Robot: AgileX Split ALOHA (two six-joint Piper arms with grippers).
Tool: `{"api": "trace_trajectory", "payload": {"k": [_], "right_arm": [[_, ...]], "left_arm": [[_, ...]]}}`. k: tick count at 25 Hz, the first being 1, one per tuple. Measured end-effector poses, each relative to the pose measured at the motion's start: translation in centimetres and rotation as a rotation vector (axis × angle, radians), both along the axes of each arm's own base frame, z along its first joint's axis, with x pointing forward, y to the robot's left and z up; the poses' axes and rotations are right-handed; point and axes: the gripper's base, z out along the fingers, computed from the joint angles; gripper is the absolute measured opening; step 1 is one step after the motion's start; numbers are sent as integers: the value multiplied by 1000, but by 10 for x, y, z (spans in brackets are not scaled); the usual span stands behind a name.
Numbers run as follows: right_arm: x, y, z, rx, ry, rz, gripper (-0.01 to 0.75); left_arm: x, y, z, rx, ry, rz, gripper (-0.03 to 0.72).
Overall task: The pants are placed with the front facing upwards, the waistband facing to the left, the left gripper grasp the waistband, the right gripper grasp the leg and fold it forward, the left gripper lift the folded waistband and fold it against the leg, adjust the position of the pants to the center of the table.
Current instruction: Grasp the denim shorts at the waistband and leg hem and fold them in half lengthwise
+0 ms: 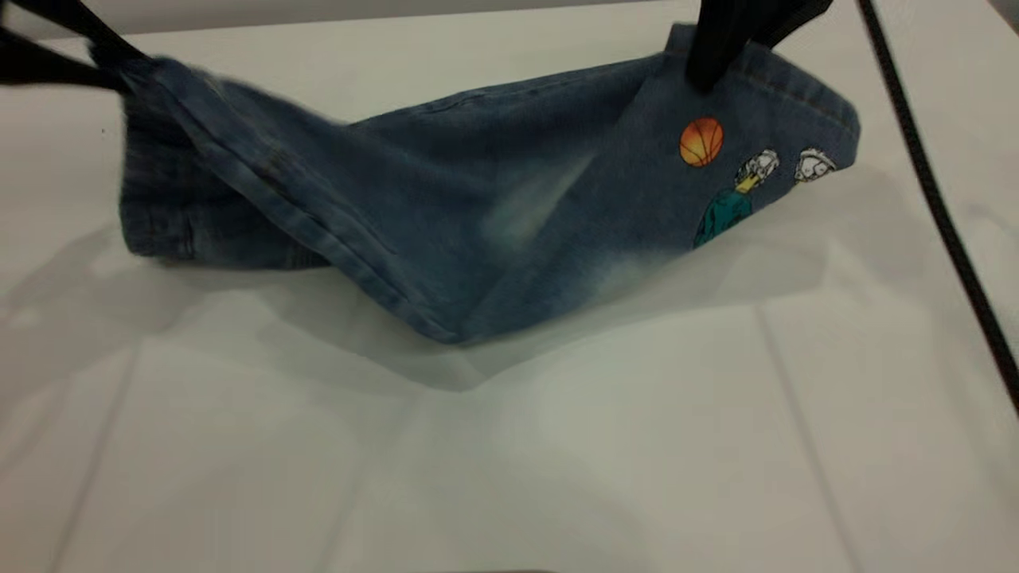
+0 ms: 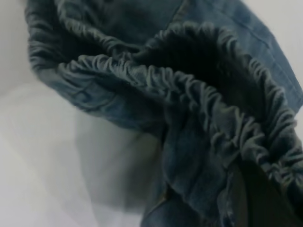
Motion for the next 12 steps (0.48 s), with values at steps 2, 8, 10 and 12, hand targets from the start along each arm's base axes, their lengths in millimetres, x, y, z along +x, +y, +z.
{"api": "trace_trajectory", "payload": {"k": [2, 8, 10, 12], "right_arm": [[10, -1, -11, 23, 40, -8, 33], [49, -7, -25, 135, 83, -40, 33], [63, -11, -32, 173, 76, -68, 33], [75, -17, -35, 218, 63, -108, 33]], "left_arm": [[6, -1, -18, -68, 54, 73, 104], [20, -1, -60, -201, 89, 219, 106], [23, -1, -68, -214, 81, 238, 106], [26, 1, -71, -206, 75, 256, 106]]}}
